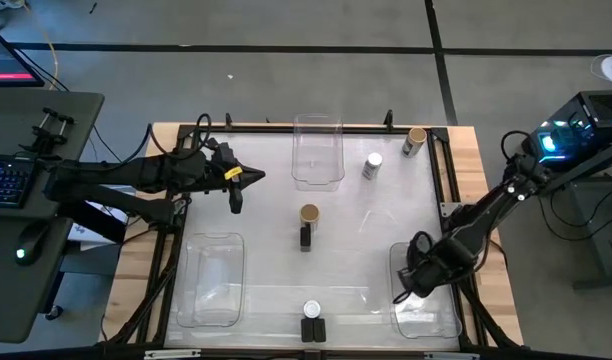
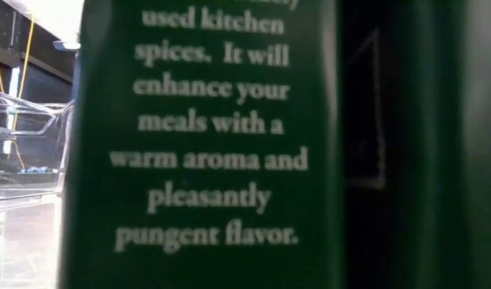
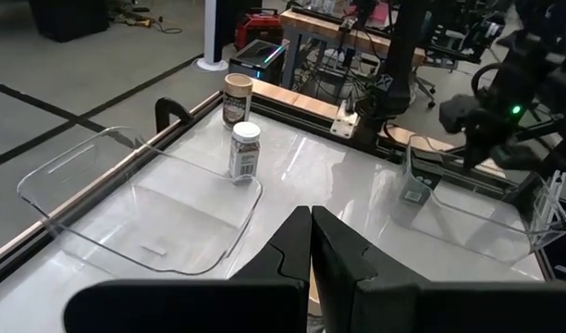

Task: Sort spices by type
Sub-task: Adjust the black spice cans in the right transparent bin

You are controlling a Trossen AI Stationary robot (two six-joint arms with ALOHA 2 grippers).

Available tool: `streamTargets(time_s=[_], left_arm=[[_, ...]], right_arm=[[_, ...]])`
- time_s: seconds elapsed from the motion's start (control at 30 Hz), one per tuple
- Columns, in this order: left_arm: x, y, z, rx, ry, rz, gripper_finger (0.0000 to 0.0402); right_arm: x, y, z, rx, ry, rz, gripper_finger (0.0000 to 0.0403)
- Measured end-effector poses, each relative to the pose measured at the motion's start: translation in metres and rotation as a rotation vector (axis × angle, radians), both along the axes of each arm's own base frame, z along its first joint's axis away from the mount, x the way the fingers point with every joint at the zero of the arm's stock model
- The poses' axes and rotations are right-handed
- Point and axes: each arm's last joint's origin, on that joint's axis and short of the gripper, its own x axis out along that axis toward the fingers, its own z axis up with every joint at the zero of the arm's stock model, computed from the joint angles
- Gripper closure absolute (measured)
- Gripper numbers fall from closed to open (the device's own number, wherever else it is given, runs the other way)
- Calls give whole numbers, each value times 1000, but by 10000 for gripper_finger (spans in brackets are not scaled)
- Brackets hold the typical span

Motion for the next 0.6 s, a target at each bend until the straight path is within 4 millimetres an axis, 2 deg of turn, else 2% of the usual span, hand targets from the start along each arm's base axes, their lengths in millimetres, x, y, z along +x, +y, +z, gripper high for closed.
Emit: streamTargets(time_s=[0.2, 0.6], left_arm=[[0, 0, 0, 14, 9, -2, 402], [0, 0, 0, 18, 10, -3, 401]], right_arm=[[-9, -5, -5, 35, 144, 74, 403], [-17, -11, -28, 16, 214, 81, 403]])
